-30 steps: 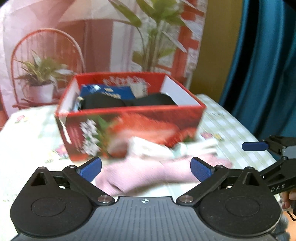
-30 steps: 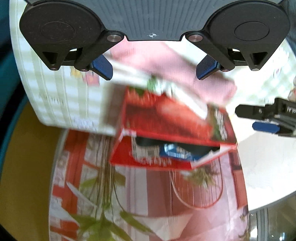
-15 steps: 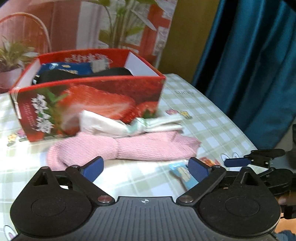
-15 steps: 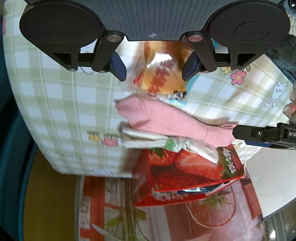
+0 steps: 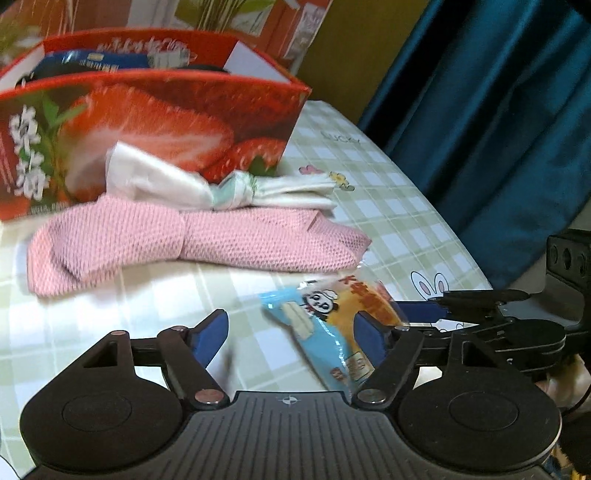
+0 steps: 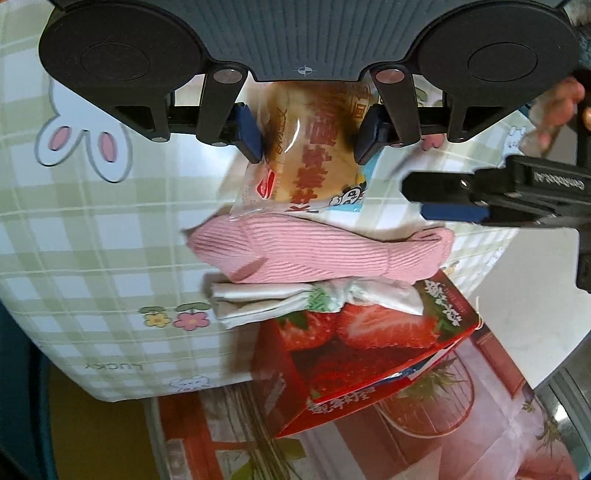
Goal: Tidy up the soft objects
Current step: 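Move both tools to the bread packet and close on it, then lift the bread packet with both tools up over the red box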
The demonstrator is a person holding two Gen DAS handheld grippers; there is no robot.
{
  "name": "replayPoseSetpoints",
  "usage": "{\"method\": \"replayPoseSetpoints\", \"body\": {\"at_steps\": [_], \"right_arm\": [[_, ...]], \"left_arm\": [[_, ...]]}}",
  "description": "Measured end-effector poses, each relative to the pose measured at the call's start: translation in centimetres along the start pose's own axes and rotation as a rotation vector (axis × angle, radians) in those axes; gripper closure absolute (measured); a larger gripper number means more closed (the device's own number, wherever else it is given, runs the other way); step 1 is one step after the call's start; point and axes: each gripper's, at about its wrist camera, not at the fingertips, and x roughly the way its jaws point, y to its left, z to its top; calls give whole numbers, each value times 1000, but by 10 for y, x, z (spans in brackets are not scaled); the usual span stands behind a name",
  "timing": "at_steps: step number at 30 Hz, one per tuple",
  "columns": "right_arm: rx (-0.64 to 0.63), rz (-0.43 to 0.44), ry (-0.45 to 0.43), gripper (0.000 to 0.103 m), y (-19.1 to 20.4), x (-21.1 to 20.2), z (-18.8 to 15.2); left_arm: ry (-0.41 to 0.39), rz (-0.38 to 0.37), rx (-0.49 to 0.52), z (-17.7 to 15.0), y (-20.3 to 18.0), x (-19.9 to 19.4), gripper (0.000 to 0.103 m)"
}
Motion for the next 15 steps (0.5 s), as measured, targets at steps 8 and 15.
{"method": "replayPoseSetpoints", "body": {"at_steps": [8, 15], "right_arm": [[-51, 30, 30, 57, 18, 9, 3], [-50, 28, 35, 57, 18, 10, 4]], "left_arm": [[52, -77, -118, -13, 19, 16, 40], [60, -159, -203, -18, 31, 22, 52]]}}
